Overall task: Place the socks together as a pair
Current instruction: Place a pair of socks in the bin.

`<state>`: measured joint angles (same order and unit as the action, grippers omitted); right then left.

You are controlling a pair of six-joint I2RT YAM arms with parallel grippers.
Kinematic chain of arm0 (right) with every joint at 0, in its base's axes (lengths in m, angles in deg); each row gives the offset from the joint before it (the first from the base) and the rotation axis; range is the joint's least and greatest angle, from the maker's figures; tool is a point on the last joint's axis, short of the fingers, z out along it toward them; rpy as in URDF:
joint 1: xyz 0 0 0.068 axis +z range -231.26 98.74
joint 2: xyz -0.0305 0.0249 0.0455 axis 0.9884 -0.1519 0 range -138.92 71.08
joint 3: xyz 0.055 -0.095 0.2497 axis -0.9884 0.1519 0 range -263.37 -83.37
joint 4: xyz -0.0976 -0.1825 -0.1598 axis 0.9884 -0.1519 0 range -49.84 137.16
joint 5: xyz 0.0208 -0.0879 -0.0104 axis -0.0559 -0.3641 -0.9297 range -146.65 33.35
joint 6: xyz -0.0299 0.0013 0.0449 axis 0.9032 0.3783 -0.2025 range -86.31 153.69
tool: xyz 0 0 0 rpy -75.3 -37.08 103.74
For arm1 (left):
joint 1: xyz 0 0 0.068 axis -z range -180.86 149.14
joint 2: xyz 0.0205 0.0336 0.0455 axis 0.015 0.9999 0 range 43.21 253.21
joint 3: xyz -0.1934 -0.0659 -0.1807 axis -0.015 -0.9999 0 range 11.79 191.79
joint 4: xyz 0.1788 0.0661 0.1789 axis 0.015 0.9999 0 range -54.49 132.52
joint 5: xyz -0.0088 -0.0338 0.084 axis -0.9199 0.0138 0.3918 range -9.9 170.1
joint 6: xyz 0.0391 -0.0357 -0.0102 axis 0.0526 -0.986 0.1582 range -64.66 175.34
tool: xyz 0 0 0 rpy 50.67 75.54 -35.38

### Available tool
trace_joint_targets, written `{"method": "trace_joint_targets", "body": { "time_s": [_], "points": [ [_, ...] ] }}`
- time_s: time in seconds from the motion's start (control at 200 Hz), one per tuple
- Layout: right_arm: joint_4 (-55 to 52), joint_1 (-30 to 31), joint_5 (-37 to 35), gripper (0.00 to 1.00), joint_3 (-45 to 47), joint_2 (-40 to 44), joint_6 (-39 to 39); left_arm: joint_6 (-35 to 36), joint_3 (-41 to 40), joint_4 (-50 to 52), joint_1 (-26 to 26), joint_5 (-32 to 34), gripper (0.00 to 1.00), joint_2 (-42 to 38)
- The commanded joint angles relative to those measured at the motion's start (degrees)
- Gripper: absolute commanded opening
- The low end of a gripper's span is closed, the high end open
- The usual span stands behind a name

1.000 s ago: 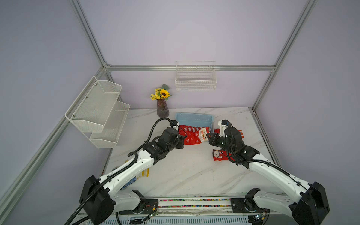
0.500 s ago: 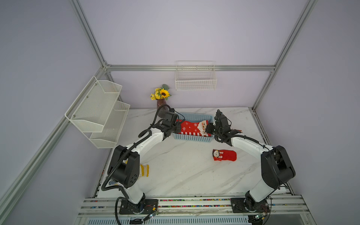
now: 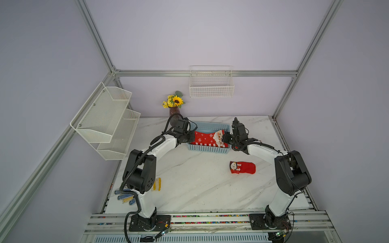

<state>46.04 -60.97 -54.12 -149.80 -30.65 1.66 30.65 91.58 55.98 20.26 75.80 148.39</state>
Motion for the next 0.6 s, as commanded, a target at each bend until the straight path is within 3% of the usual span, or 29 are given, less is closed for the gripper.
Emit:
{"method": "trace_joint_targets", "body": {
  "time_s": [0.0,0.46,0.515,0.54,0.595],
  "points": [
    [1.2,-0.2,0.2,0.00,0.4,0.2,0.4,-0.2,2.3,-1.4,-1.1,-1.5,0.00,-0.4],
    [-0.2,-0.2,0.2,0.00,3.4,3.1,0.7,1.3,4.6,1.0,-1.5,-5.6,0.00,1.2],
    [-0.5,-0.2,1.1,0.00,3.3,3.9,0.7,1.3,5.2,1.6,-1.4,-6.0,0.09,1.2],
    [-0.8,-0.2,1.6,0.07,3.0,4.3,0.8,1.4,5.5,1.9,-1.4,-6.1,0.16,1.2],
    [-1.8,-0.2,2.2,0.25,2.5,5.0,0.8,1.5,6.6,2.9,-1.4,-6.1,0.57,1.0]
  ]
}}
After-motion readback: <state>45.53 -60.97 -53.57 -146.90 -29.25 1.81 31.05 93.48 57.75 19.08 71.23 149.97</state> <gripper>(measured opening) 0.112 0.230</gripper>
